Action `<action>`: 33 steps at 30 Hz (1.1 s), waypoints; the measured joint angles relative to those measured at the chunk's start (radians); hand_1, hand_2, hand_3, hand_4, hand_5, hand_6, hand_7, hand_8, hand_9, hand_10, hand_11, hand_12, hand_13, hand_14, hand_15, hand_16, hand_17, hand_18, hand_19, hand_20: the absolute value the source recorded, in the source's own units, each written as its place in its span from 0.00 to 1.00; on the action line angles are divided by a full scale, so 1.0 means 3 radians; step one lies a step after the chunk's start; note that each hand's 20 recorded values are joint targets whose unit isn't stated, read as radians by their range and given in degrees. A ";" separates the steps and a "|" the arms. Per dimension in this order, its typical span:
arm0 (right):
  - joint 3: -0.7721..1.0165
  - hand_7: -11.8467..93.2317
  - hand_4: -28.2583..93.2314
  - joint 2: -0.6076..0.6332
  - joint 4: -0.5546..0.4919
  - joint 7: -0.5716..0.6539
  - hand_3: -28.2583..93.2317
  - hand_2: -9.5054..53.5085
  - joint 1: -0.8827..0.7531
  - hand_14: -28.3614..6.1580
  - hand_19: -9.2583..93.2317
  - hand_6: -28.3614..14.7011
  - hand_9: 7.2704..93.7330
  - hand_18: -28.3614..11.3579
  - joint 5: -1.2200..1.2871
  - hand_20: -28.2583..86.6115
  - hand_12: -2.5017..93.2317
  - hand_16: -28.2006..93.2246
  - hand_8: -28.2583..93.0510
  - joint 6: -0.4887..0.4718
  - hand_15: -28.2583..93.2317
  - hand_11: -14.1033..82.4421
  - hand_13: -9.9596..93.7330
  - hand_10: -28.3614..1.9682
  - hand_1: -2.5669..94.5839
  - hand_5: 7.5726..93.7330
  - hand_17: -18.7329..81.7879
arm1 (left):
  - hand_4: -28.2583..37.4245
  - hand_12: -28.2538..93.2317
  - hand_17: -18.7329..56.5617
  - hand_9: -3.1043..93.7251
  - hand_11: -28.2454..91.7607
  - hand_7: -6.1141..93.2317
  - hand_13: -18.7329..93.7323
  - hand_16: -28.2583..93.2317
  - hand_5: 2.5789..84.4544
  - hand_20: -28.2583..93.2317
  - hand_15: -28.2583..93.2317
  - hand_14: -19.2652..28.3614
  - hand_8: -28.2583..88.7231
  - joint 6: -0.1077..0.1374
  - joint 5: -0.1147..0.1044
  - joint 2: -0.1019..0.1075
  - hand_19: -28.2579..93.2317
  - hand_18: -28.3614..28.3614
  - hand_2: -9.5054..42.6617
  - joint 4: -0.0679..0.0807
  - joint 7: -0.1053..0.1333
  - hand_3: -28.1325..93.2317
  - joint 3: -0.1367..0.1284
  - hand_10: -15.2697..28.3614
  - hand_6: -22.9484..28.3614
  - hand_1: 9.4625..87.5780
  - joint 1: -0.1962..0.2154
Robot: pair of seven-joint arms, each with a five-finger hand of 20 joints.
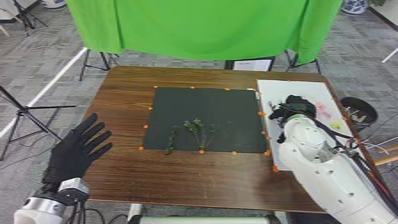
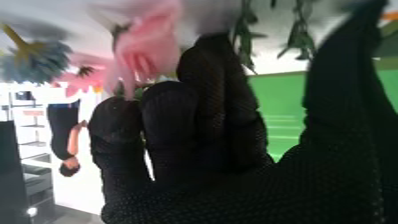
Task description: Arrange flowers
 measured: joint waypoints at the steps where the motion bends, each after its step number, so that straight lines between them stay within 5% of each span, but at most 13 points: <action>1: 0.0000 0.46 0.00 0.0000 0.0002 -0.0018 0.79 0.00 0.0005 0.54 0.99 0.69 0.83 0.16 -0.0001 0.71 0.46 0.55 0.27 -0.0003 0.89 0.70 0.76 0.61 0.50 0.80 0.53 | 0.00 0.40 0.10 0.25 0.34 0.23 0.29 0.27 0.26 0.31 0.39 0.69 0.16 0.0001 0.0000 0.0000 0.49 0.86 0.06 0.0000 -0.0001 0.80 0.0001 0.58 0.50 0.19 0.0000; 6: 0.0004 0.45 0.00 -0.0003 0.0012 -0.0141 0.81 0.00 0.0016 0.56 1.00 0.71 0.87 0.16 0.0027 0.72 0.48 0.56 0.29 -0.0069 0.90 0.70 0.79 0.63 0.55 0.86 0.54 | 0.00 0.40 0.10 0.25 0.34 0.23 0.29 0.27 0.26 0.31 0.39 0.69 0.16 0.0004 0.0000 -0.0002 0.49 0.86 0.06 0.0000 -0.0005 0.80 0.0003 0.58 0.50 0.19 -0.0001; 15: 0.0093 0.52 0.00 0.0010 0.0035 -0.0454 0.94 0.00 0.0021 0.55 1.00 0.67 0.85 0.17 0.0148 0.74 0.64 0.59 0.36 -0.0185 0.91 0.68 0.77 0.65 0.50 0.80 0.53 | 0.00 0.40 0.10 0.25 0.34 0.23 0.29 0.27 0.26 0.31 0.40 0.69 0.16 0.0023 -0.0001 -0.0005 0.49 0.86 0.07 0.0001 -0.0007 0.80 0.0007 0.58 0.50 0.19 0.0000; 23: -0.0095 0.56 0.05 0.0122 0.0024 -0.0650 0.96 0.00 -0.0062 0.55 1.00 0.63 0.84 0.17 -0.0260 0.77 0.64 0.59 0.37 0.0487 0.94 0.74 0.77 0.64 0.48 0.80 0.53 | 0.00 0.40 0.10 0.25 0.34 0.23 0.29 0.27 0.26 0.31 0.39 0.69 0.16 0.0028 -0.0001 -0.0006 0.49 0.86 0.07 0.0001 -0.0006 0.80 0.0007 0.58 0.50 0.19 0.0002; 33: -0.0106 0.56 0.06 0.0228 -0.0475 -0.0697 0.95 0.00 -0.0083 0.55 1.00 0.63 0.84 0.17 -0.0274 0.78 0.63 0.59 0.38 0.0545 0.95 0.75 0.77 0.64 0.47 0.80 0.53 | 0.00 0.40 0.09 0.25 0.34 0.23 0.29 0.27 0.26 0.31 0.40 0.69 0.16 0.0028 0.0001 -0.0006 0.49 0.86 0.07 0.0001 -0.0008 0.80 0.0004 0.58 0.50 0.19 0.0001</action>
